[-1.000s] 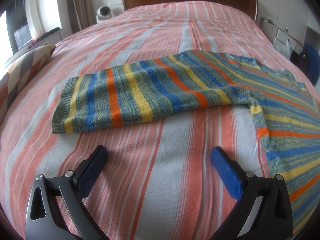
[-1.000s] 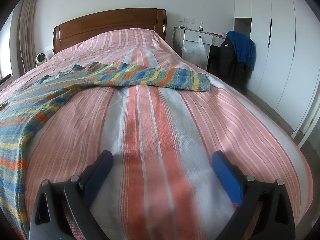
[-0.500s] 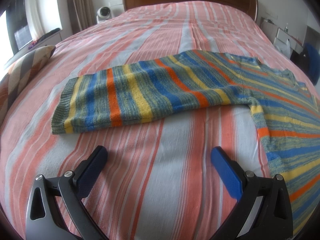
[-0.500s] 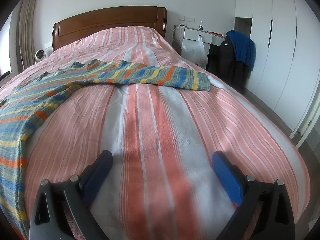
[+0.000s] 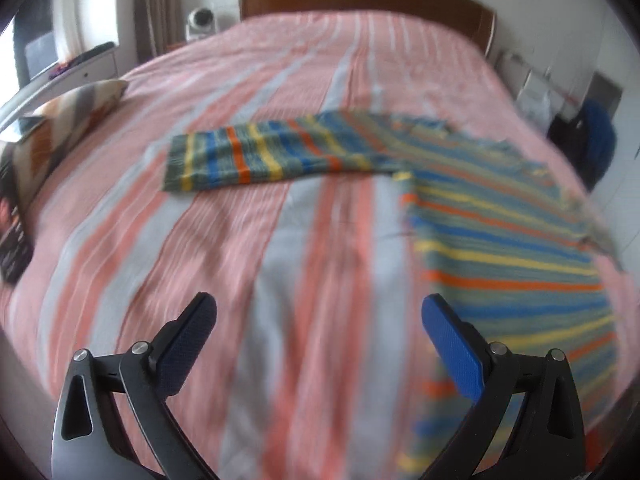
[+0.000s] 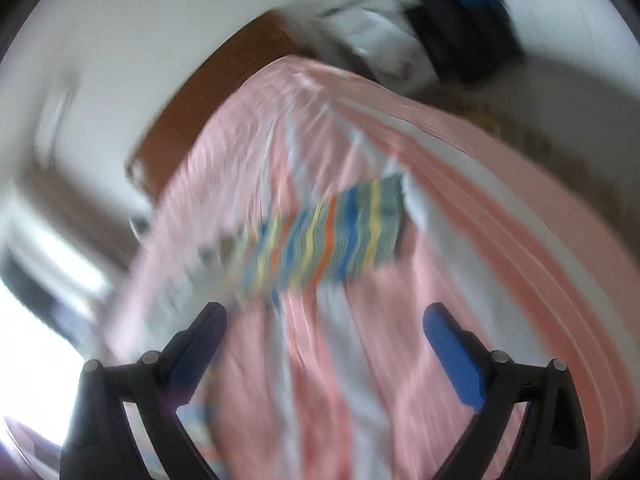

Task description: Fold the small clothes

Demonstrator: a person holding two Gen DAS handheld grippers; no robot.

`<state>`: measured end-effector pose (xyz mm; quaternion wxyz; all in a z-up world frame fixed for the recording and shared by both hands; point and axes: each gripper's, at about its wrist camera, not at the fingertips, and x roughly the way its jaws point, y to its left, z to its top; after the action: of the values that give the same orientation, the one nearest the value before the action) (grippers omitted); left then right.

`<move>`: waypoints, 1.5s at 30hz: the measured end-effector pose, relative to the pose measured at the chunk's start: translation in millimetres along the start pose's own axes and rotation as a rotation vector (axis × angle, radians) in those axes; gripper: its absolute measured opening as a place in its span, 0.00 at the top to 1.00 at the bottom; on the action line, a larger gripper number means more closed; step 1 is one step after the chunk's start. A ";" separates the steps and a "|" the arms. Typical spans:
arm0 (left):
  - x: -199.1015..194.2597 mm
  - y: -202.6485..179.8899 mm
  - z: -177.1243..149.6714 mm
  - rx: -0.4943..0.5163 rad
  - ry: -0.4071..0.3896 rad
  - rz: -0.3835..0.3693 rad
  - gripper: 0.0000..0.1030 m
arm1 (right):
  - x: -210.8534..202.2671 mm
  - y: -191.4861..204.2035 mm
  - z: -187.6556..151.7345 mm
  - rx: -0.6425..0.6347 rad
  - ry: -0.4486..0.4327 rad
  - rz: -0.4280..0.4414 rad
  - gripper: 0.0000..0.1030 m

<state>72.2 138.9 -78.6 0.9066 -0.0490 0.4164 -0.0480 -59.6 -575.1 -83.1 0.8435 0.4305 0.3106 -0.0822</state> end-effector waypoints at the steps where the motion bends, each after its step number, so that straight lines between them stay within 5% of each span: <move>1: -15.9 -2.6 -9.2 -0.026 -0.015 -0.028 0.01 | 8.9 -11.7 10.7 0.076 0.031 0.047 0.18; 4: -44.7 -11.5 -30.8 -0.055 -0.033 -0.082 0.01 | 44.2 -39.1 25.6 0.243 0.102 0.068 0.24; 6: -54.8 -18.2 -40.4 -0.035 -0.025 -0.086 0.01 | 62.4 -43.7 27.0 0.261 0.119 -0.017 0.28; 10: -62.6 -24.2 -54.8 0.006 0.004 -0.063 0.01 | 87.1 -39.7 36.1 0.245 0.075 -0.020 0.33; 12: -58.3 -22.4 -57.9 0.002 0.020 -0.056 0.01 | 96.3 -42.7 37.5 0.264 0.050 -0.023 0.49; 14: -52.6 -18.7 -63.0 -0.022 0.048 -0.056 0.01 | 104.0 -52.6 34.2 0.317 0.038 -0.072 0.97; 17: -53.3 -10.8 -70.6 -0.069 0.056 -0.070 0.01 | 101.8 -50.3 34.3 0.329 0.029 -0.092 0.97; 20: -57.4 -5.5 -76.2 -0.075 0.031 -0.067 0.01 | 86.4 7.4 51.2 0.132 -0.012 -0.095 0.97; 25: -49.8 -4.0 -76.8 -0.090 0.030 -0.075 0.01 | 96.0 170.5 53.1 -0.188 0.053 0.054 0.97; 30: -55.1 -10.9 -78.8 -0.084 0.018 -0.096 0.01 | 156.7 309.0 -10.6 -0.378 0.197 0.219 0.97; 31: -57.2 -12.6 -81.0 -0.076 0.017 -0.094 0.01 | 173.4 331.2 -31.6 -0.406 0.231 0.259 0.93; 33: -59.2 -13.3 -84.8 -0.066 0.023 -0.086 0.01 | 201.6 351.2 -64.5 -0.399 0.318 0.322 0.51; 34: -60.3 -12.8 -87.7 -0.064 0.029 -0.079 0.01 | 212.5 354.9 -80.0 -0.377 0.359 0.339 0.28; 39: -65.7 -0.8 -101.0 -0.065 0.029 -0.046 0.01 | 212.5 325.6 -108.0 -0.273 0.381 0.372 0.28; 45: -54.0 5.7 -108.8 -0.069 0.052 -0.023 0.01 | 175.6 232.2 -89.0 -0.379 0.298 0.105 0.28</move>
<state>-45.2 146.1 -109.4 0.8926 -0.0839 0.4406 -0.0451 133.7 -340.3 -69.6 0.8572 0.2873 0.4187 0.0858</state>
